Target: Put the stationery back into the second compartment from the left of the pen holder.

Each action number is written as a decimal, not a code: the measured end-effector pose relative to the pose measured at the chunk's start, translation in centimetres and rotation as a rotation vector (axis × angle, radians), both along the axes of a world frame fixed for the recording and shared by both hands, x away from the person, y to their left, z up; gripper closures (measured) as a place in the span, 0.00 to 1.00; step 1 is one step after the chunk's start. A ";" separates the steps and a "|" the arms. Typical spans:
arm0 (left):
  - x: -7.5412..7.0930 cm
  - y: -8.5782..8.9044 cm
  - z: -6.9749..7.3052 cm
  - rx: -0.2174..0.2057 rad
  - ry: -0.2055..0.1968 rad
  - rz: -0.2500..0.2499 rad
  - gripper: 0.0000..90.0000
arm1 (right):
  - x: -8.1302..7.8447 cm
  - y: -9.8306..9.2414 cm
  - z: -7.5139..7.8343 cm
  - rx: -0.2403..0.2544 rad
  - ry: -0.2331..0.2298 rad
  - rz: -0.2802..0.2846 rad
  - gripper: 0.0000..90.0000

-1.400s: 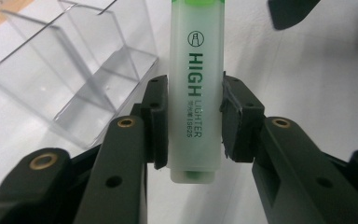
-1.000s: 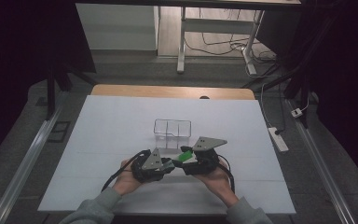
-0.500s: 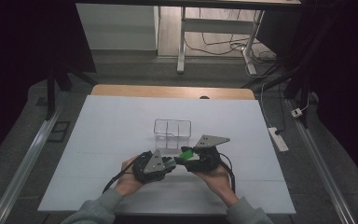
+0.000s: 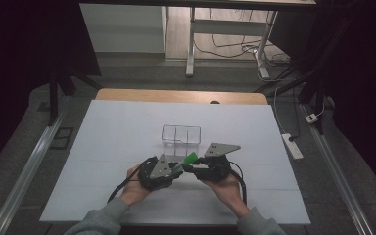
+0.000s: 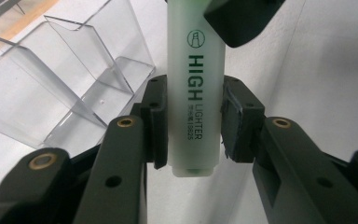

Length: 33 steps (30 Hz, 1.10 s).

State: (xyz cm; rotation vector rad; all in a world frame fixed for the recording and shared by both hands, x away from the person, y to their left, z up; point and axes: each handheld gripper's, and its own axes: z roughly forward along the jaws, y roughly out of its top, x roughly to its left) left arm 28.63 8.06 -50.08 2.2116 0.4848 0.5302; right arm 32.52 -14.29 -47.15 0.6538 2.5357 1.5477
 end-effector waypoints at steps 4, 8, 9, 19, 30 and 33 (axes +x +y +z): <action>-0.1 -0.2 -0.1 0.010 -0.012 0.008 0.72 | -0.1 0.1 0.0 0.002 -0.007 -0.007 0.73; -0.1 -0.3 -0.1 0.028 -0.023 0.012 0.72 | -0.1 0.2 0.0 0.011 -0.001 -0.005 0.75; -0.1 -0.3 -0.2 0.031 -0.024 0.011 0.72 | -0.1 0.2 0.0 0.011 -0.001 -0.003 0.76; 0.1 0.0 -0.1 0.011 0.010 0.001 0.58 | -0.4 0.1 0.3 -0.008 -0.054 -0.017 0.82; 0.5 3.0 0.3 -0.073 0.118 0.071 0.46 | -0.2 -0.8 0.6 -0.025 -0.085 -0.046 0.82; 0.3 4.0 0.3 -0.079 0.138 0.092 0.45 | -0.2 -0.9 0.7 -0.020 -0.093 -0.052 0.82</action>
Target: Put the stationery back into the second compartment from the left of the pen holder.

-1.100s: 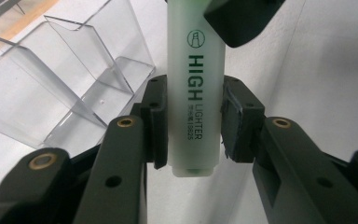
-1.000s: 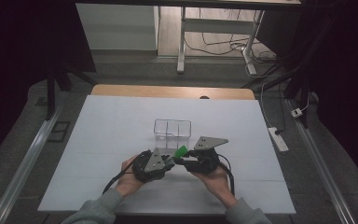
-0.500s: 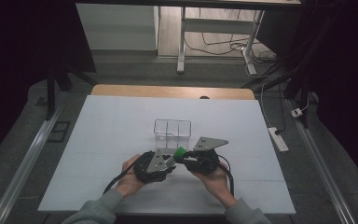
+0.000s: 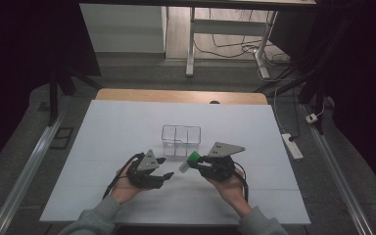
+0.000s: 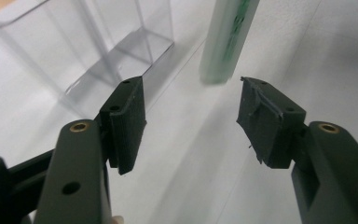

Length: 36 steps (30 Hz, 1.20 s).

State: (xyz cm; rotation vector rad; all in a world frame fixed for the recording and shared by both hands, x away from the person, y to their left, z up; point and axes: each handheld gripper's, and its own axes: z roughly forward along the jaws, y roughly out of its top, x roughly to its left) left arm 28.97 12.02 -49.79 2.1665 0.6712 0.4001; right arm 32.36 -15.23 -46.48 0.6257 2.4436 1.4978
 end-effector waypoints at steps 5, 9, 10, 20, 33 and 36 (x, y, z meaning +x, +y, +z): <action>-0.4 1.8 -0.1 0.001 0.021 0.031 0.45 | 0.1 -0.2 0.1 -0.001 -0.004 -0.007 0.82; -0.7 3.1 -0.1 -0.005 0.028 0.056 0.45 | 0.2 -0.3 0.2 0.001 -0.009 -0.012 0.82; -0.8 3.5 -0.1 -0.005 0.028 0.065 0.45 | 0.2 -0.3 0.2 0.002 -0.010 -0.013 0.82; -1.9 7.4 -0.9 -0.013 0.055 0.142 0.44 | 0.6 -0.8 0.9 0.011 -0.033 -0.028 0.82; -3.8 10.9 -1.9 0.001 0.068 0.213 0.42 | 1.8 0.3 3.5 0.051 -0.079 -0.042 0.82; -3.7 11.4 -2.1 0.000 0.070 0.223 0.42 | 2.3 0.8 4.0 0.047 -0.088 -0.046 0.82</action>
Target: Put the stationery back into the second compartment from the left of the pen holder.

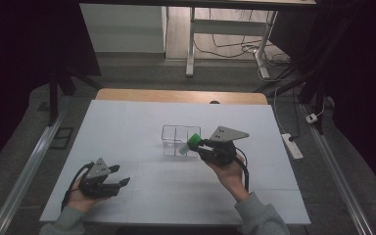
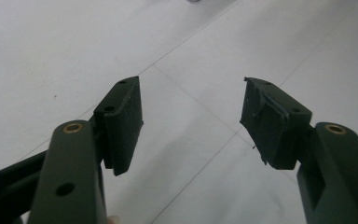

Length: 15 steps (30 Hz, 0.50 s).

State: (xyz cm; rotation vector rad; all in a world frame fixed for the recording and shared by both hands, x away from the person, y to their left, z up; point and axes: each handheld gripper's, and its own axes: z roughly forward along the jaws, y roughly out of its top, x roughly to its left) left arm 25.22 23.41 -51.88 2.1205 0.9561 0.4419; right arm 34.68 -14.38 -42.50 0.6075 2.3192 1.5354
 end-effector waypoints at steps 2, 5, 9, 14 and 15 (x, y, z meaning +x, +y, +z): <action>0.1 0.2 -0.1 -0.004 0.003 0.005 0.42 | 0.6 0.6 0.5 -0.004 -0.005 -0.005 0.82; 0.2 0.2 -0.2 -0.003 0.005 -0.003 0.41 | 1.6 1.2 1.1 -0.021 -0.017 -0.023 0.82; 0.3 0.2 -0.2 0.001 0.008 -0.007 0.41 | 3.1 1.4 1.7 -0.013 -0.011 -0.055 0.82; 0.4 0.1 -0.3 0.002 0.010 -0.005 0.40 | 3.7 1.3 2.6 0.002 -0.015 -0.086 0.82; 0.4 0.0 -0.3 0.003 0.011 -0.007 0.40 | 3.9 1.3 2.6 -0.012 -0.018 -0.093 0.82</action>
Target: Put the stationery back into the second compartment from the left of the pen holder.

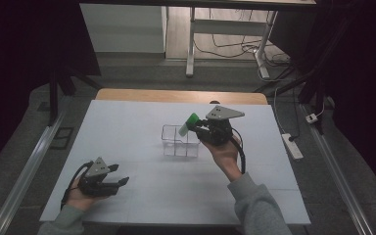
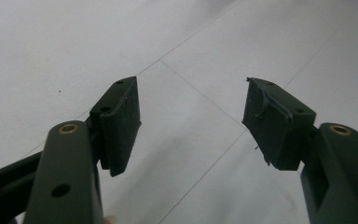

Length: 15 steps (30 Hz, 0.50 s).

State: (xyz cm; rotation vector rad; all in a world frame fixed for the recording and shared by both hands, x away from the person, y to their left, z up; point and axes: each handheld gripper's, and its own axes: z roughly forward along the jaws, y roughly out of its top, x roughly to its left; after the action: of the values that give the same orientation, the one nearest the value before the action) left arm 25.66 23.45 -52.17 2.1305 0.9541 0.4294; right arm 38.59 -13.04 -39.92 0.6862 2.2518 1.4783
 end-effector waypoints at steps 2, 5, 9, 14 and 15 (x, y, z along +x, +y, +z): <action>0.0 -0.1 0.0 0.003 0.003 -0.004 0.40 | 0.5 0.1 -0.3 -0.013 0.009 -0.008 0.82; 0.0 -0.2 -0.1 0.007 0.005 -0.003 0.39 | 1.1 0.2 -0.9 -0.028 0.027 -0.017 0.82; 0.1 -0.2 -0.2 0.008 0.011 -0.003 0.39 | 1.5 0.4 -1.3 -0.039 0.042 -0.021 0.82; 0.1 -0.2 -0.2 0.012 0.013 -0.007 0.39 | 1.7 0.8 -1.8 -0.084 0.075 0.003 0.68; 0.1 -0.2 -0.2 0.011 0.013 -0.007 0.39 | 1.6 0.9 -2.0 -0.099 0.077 -0.011 0.61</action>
State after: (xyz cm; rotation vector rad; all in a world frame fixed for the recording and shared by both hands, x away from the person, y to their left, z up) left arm 25.75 23.25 -52.41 2.1485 0.9538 0.4184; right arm 40.19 -12.19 -41.88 0.7356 2.3562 1.3470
